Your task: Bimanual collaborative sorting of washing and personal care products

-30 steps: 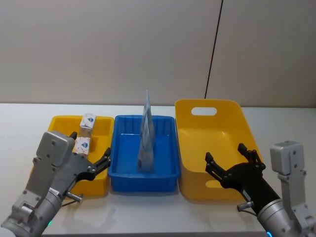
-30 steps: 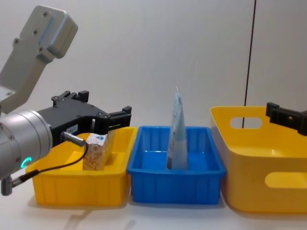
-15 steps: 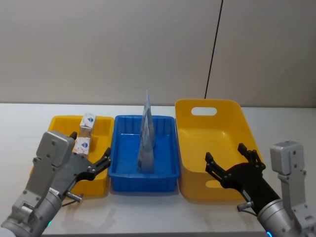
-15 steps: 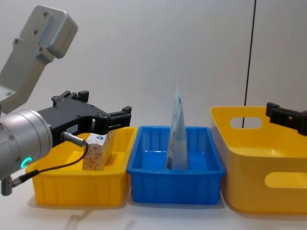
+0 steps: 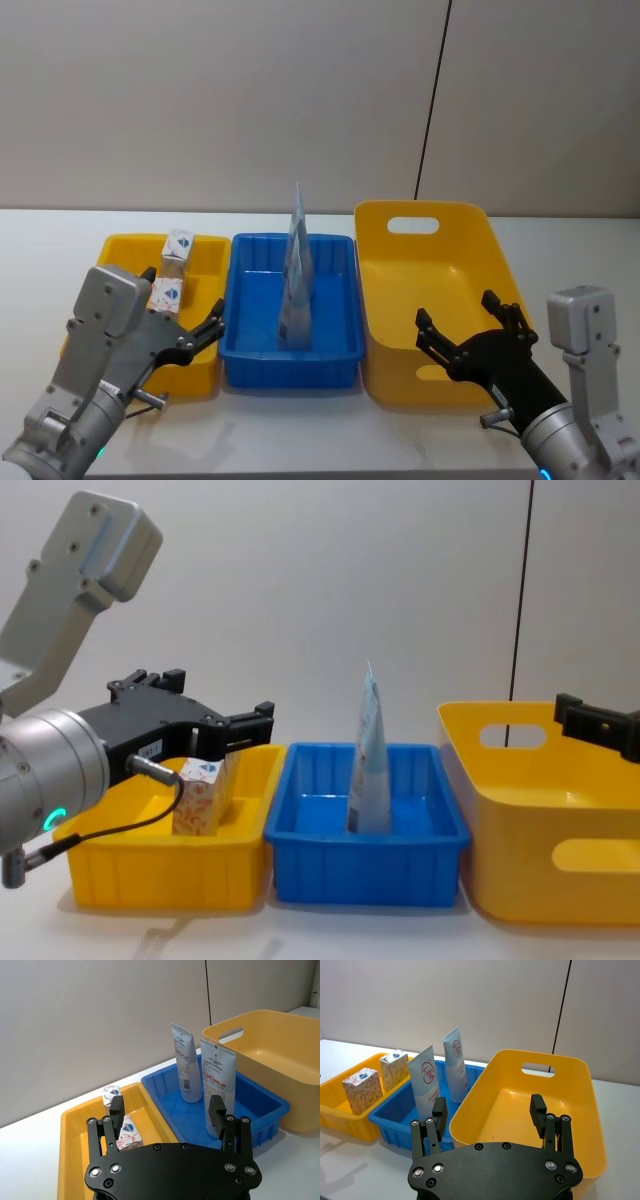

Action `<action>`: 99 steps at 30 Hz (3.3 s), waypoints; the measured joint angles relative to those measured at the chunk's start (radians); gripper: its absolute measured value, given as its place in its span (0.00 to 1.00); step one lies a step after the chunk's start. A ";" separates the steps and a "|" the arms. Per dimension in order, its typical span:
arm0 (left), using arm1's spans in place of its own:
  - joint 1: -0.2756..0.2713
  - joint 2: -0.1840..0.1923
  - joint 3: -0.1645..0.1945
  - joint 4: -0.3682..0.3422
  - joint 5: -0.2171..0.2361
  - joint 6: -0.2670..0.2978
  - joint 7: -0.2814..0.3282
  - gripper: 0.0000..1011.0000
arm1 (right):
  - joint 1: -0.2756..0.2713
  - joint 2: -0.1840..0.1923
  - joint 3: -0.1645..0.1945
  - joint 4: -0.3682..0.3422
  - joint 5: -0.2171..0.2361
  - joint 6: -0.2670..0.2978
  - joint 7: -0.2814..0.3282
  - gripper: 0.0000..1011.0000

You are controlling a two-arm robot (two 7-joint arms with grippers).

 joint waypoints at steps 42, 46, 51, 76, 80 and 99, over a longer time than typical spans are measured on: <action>0.020 -0.079 -0.046 0.055 -0.049 0.043 0.002 0.99 | 0.000 0.000 0.000 0.000 0.000 0.000 0.000 0.99; 0.010 -0.082 -0.050 0.070 -0.059 0.059 -0.013 0.99 | 0.000 0.000 0.000 0.000 0.000 0.000 0.000 0.99; -0.007 -0.084 -0.053 0.088 -0.069 0.086 -0.034 0.99 | 0.000 0.000 0.000 0.000 0.000 0.000 0.000 0.99; -0.088 -0.097 -0.068 0.161 -0.077 0.212 -0.084 0.99 | 0.000 0.000 0.000 0.000 0.000 0.000 0.000 0.99; -0.084 -0.101 -0.073 0.161 -0.074 0.217 -0.076 0.99 | 0.000 0.000 0.000 0.000 0.000 0.000 0.000 0.99; -0.106 -0.129 -0.088 0.241 -0.062 0.186 -0.084 0.99 | 0.000 0.000 0.000 0.000 0.000 0.000 0.000 0.99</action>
